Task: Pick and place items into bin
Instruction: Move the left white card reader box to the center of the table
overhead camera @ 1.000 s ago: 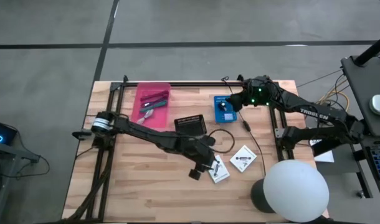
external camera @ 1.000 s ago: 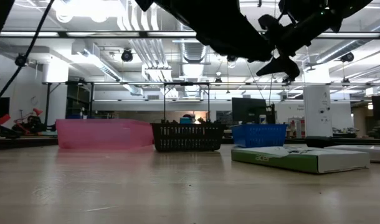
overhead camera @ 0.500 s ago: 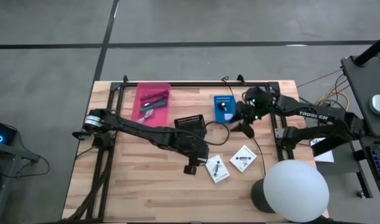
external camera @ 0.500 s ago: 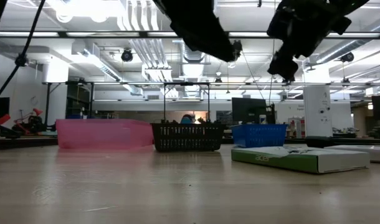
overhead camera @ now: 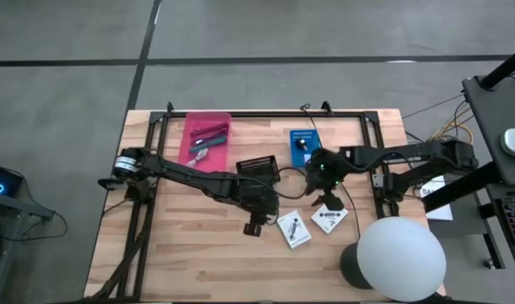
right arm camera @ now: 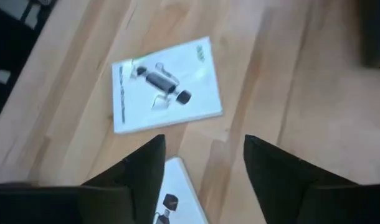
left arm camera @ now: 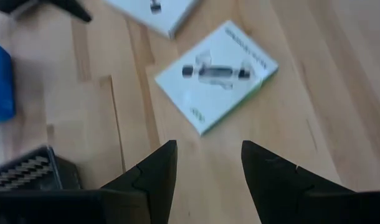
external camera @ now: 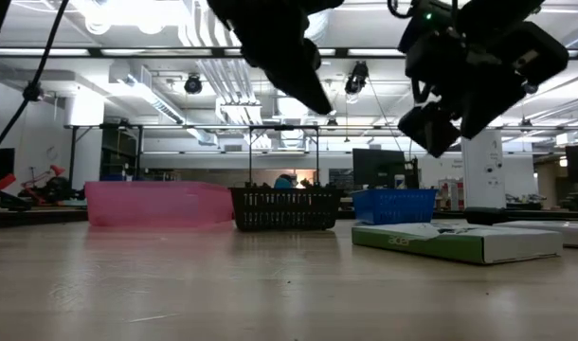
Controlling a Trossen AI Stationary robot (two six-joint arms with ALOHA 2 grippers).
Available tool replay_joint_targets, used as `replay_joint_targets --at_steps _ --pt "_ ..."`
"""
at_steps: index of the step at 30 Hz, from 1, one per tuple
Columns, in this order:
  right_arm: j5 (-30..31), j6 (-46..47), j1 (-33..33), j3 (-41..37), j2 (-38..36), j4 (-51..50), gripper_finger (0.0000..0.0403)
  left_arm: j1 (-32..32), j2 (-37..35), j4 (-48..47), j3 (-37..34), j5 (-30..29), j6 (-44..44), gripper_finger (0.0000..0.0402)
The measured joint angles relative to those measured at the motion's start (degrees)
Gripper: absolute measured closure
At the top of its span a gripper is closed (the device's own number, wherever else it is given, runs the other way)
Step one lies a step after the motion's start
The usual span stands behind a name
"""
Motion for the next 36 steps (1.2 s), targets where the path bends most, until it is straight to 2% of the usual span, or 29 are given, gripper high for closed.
replay_joint_targets --at_steps 7,12,19,30,36 --pt "-0.3 -1.9 2.8 0.0 5.0 3.2 0.0310 -0.1 -0.7 -8.0 -0.2 -0.1 -2.5 0.0238" --pt "-3.0 -3.1 4.8 0.0 9.2 4.6 0.0383 -0.1 -1.7 -14.4 -0.3 -0.4 -3.0 0.0238" --pt "-3.1 -3.3 6.8 0.0 13.3 11.3 0.0394 -0.1 -2.9 -22.1 -0.3 -0.8 -4.5 0.0238" --pt "-2.9 -7.2 6.8 -0.2 17.4 12.5 0.0394 -0.1 -7.6 -37.2 -0.4 -4.6 -6.0 0.0238" --pt "-2.9 -7.7 6.8 -0.9 19.4 13.2 0.0394 0.0 -12.7 -39.2 -1.2 -7.1 -7.6 0.0238"
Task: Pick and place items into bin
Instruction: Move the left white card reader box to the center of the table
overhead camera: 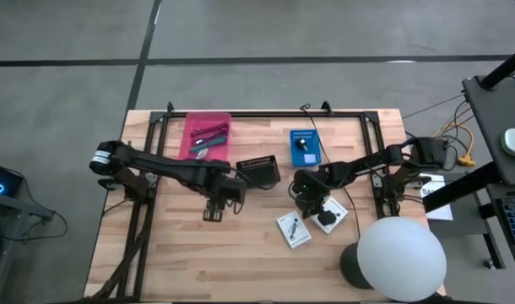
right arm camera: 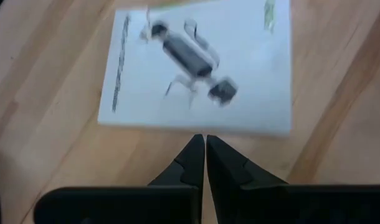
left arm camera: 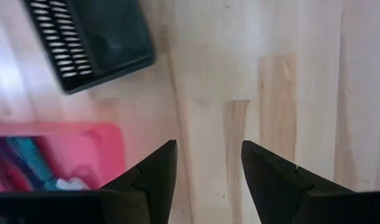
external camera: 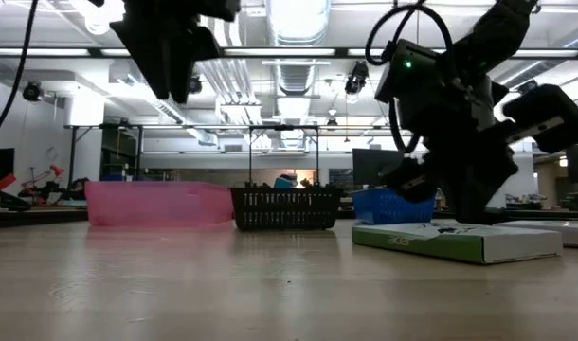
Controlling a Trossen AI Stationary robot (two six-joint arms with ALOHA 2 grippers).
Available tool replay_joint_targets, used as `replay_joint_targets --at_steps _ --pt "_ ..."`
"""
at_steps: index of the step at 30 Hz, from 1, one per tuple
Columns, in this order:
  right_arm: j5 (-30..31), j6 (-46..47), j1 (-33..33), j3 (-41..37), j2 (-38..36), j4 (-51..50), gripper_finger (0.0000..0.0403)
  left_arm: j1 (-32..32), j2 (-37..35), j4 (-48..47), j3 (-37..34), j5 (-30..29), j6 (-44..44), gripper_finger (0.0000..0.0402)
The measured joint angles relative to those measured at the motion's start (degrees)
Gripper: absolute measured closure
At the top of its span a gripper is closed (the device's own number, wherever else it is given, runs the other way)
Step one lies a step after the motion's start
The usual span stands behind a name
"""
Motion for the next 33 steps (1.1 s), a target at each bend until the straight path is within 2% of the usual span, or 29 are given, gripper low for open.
replay_joint_targets --at_steps 13,20,25,29,33 --pt "-0.1 -2.1 0.6 -0.3 1.5 1.2 0.0394 0.1 -8.9 -5.0 -0.1 -6.5 -7.3 0.0238" --pt "-0.2 2.0 2.1 -0.3 2.8 7.5 0.0394 0.1 -11.6 -5.5 -0.1 -6.6 -7.4 0.0238" --pt "-0.3 4.6 3.5 0.1 3.2 15.7 0.0394 0.1 -12.3 -5.8 -0.1 -7.1 -7.3 0.0238" --pt "-0.3 5.6 4.9 1.9 4.4 21.0 0.0394 0.1 -12.4 -6.0 -0.1 -7.2 -7.3 0.0238" --pt "-0.2 6.3 5.6 4.9 6.5 21.6 0.0394 0.1 -12.5 -6.1 -0.1 -7.2 -7.3 0.0238"
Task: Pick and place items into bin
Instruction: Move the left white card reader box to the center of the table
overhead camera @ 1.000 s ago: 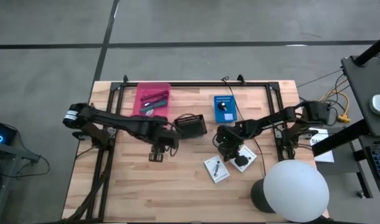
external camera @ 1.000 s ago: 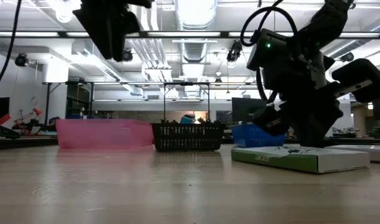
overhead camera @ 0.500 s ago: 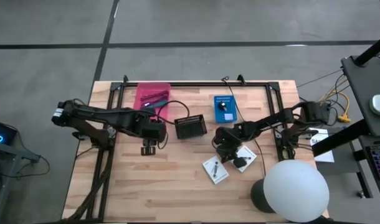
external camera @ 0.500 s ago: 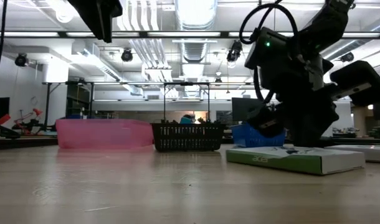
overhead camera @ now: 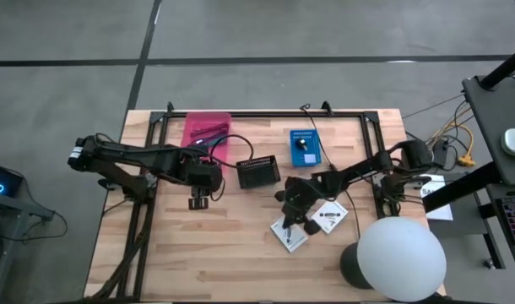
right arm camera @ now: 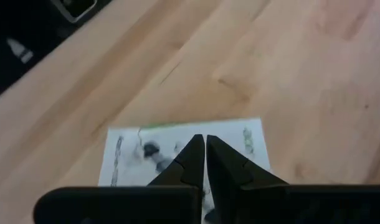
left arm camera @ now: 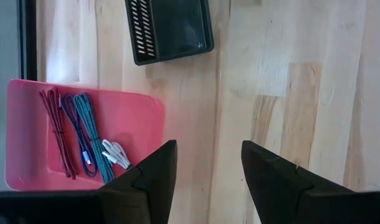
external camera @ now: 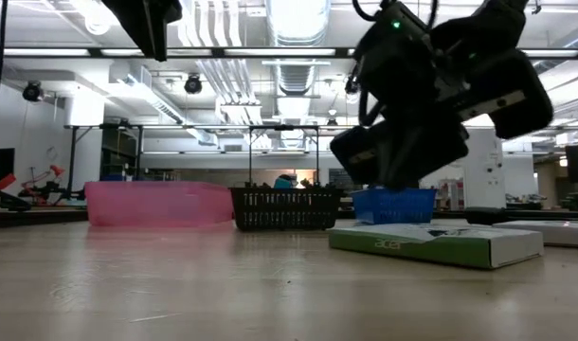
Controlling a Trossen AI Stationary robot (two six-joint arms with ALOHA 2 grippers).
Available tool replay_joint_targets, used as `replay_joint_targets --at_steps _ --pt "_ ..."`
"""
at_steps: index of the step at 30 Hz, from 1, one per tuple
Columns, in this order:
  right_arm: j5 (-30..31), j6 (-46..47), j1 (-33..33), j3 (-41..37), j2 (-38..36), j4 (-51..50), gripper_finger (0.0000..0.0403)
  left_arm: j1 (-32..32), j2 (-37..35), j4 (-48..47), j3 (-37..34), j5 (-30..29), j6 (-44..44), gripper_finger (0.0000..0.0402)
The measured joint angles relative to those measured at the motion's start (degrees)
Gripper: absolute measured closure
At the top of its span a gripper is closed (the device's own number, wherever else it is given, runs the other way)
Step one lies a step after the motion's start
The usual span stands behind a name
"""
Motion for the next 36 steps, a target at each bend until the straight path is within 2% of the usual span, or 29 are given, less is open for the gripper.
replay_joint_targets --at_steps 5,14,24,36 --pt "0.1 6.6 -1.9 1.2 0.0 -3.4 0.0394 0.0 0.0 -0.1 0.0 0.0 0.0 0.0238" --pt "0.8 1.9 -2.8 -0.3 -2.2 -15.7 0.0394 0.0 0.0 -0.1 -0.3 0.0 0.0 0.0238" --pt "1.7 1.5 -2.6 -1.9 -3.2 -18.6 0.0394 0.0 0.0 -0.1 -0.4 0.0 0.0 0.0238" --pt "-0.9 -0.6 2.4 -5.1 -2.9 -19.0 0.0395 0.0 0.0 0.0 -0.5 0.0 0.1 0.0238"
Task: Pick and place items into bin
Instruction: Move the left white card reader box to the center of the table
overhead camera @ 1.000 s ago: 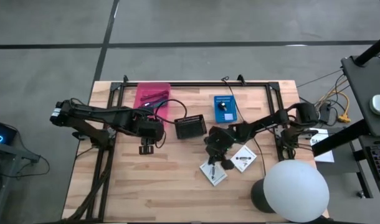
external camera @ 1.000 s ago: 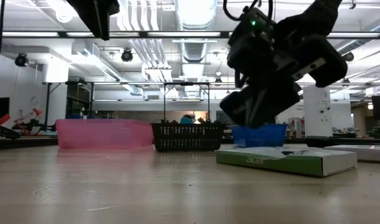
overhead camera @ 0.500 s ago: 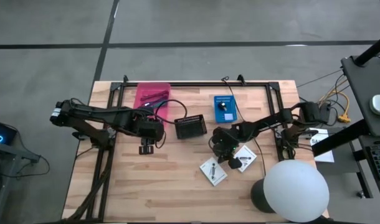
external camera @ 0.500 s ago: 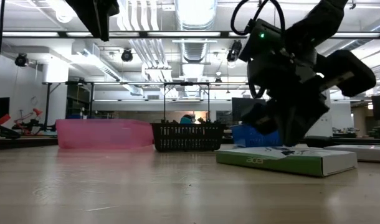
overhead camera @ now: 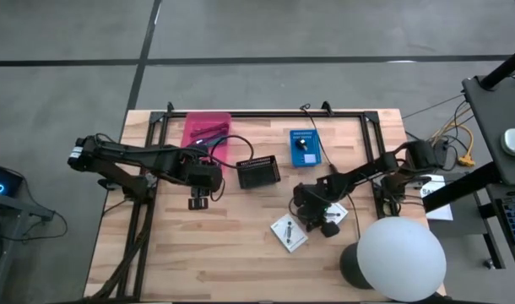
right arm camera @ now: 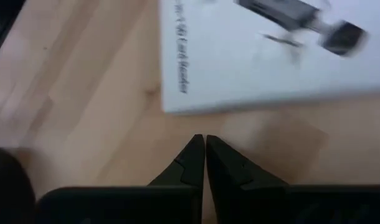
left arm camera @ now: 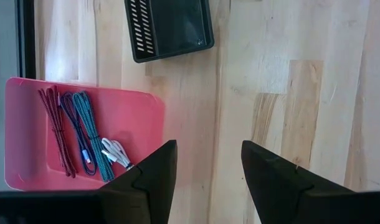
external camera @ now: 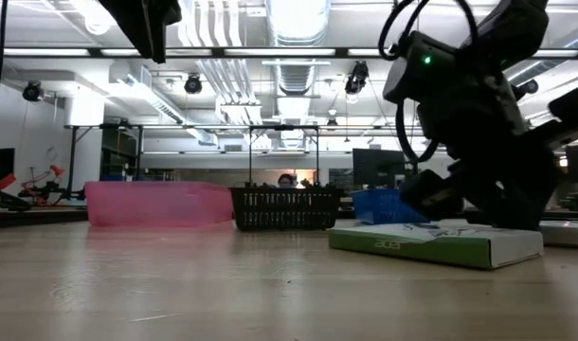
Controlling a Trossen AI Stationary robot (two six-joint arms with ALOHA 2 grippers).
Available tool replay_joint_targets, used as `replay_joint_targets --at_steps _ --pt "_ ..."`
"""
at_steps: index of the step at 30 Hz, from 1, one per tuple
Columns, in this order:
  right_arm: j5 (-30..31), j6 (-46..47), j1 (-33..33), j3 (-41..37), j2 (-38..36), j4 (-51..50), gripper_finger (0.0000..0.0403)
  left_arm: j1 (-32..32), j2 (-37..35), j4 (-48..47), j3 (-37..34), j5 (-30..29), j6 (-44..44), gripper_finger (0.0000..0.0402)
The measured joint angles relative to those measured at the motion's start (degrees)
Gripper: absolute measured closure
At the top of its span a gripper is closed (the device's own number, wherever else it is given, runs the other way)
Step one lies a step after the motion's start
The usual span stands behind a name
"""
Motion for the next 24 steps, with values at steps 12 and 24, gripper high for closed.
replay_joint_targets --at_steps 12,24 --pt "1.1 2.7 3.0 1.2 2.0 19.9 0.0394 0.0 0.0 0.0 0.0 0.1 0.3 0.0238" --pt "1.3 11.6 1.5 3.8 -0.3 14.5 0.0394 0.0 0.0 -1.5 0.0 0.1 2.0 0.0238"
